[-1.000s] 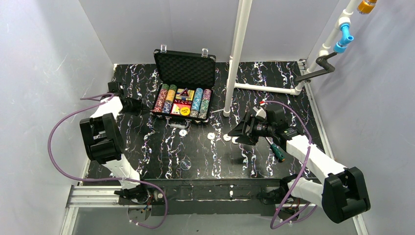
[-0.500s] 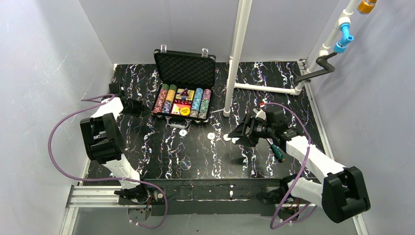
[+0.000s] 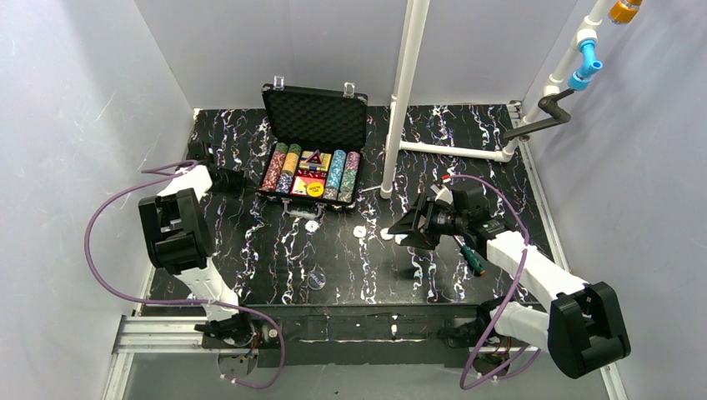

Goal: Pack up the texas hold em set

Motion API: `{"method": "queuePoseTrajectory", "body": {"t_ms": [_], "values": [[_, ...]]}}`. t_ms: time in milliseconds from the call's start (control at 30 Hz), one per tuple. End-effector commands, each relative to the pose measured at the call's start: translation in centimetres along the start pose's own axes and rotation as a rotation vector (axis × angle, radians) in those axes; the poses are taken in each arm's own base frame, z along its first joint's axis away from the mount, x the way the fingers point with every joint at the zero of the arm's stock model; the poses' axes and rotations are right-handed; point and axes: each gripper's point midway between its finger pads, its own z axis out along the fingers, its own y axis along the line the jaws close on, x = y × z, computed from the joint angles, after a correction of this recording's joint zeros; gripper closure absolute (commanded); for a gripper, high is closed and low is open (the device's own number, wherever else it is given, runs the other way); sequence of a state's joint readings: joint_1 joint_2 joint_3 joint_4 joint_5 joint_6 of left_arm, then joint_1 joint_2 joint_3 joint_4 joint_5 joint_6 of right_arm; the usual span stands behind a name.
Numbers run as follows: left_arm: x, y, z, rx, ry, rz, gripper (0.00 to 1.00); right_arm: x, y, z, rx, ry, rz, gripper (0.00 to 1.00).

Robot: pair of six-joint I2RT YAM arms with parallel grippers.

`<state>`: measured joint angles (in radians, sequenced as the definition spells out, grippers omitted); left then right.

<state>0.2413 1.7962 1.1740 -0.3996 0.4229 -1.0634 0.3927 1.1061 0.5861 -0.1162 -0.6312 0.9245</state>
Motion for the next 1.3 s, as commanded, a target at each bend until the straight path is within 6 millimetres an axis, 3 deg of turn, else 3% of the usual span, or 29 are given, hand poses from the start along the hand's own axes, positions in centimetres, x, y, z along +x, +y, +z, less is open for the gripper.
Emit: {"method": "queuePoseTrajectory", "body": {"t_ms": [0, 200, 267, 333, 567, 700, 867, 1000, 1167, 1267], "values": [[0.6, -0.6, 0.3, -0.01, 0.002, -0.012, 1.0, -0.4, 0.4, 0.2, -0.025, -0.009, -0.009, 0.26], [0.8, -1.2, 0.7, 0.005, 0.018, 0.0, 0.98, -0.3, 0.3, 0.1, -0.022, -0.006, -0.011, 0.26], [1.1, -1.6, 0.7, 0.017, 0.025, 0.014, 0.83, -0.3, 0.2, 0.2, -0.019, -0.007, -0.01, 0.26], [1.4, -2.0, 0.8, 0.032, 0.038, 0.02, 0.76, -0.2, 0.2, 0.2, -0.022, -0.004, -0.01, 0.26], [2.8, -3.0, 0.6, 0.065, 0.083, 0.053, 0.64, -0.2, 0.2, 0.3, -0.027, 0.002, -0.011, 0.26], [2.8, -3.1, -1.6, 0.091, 0.007, 0.173, 0.56, -0.1, 0.0, 0.3, -0.024, 0.006, -0.023, 0.26], [3.3, -0.6, -5.8, 0.074, -0.143, 0.437, 0.34, 0.3, -1.7, 0.2, 0.055, 0.016, -0.107, 0.26], [8.1, 3.2, -6.8, 0.087, -0.065, 0.595, 0.13, 0.4, -4.0, -0.3, 0.214, 0.023, -0.228, 0.24], [17.7, 8.3, -6.5, 0.08, 0.108, 0.846, 0.12, -0.7, -6.8, -0.9, 0.451, 0.03, -0.354, 0.17], [20.9, 10.4, -6.3, 0.053, 0.14, 0.942, 0.16, -1.9, -7.9, -1.1, 0.581, 0.014, -0.389, 0.17]]}}
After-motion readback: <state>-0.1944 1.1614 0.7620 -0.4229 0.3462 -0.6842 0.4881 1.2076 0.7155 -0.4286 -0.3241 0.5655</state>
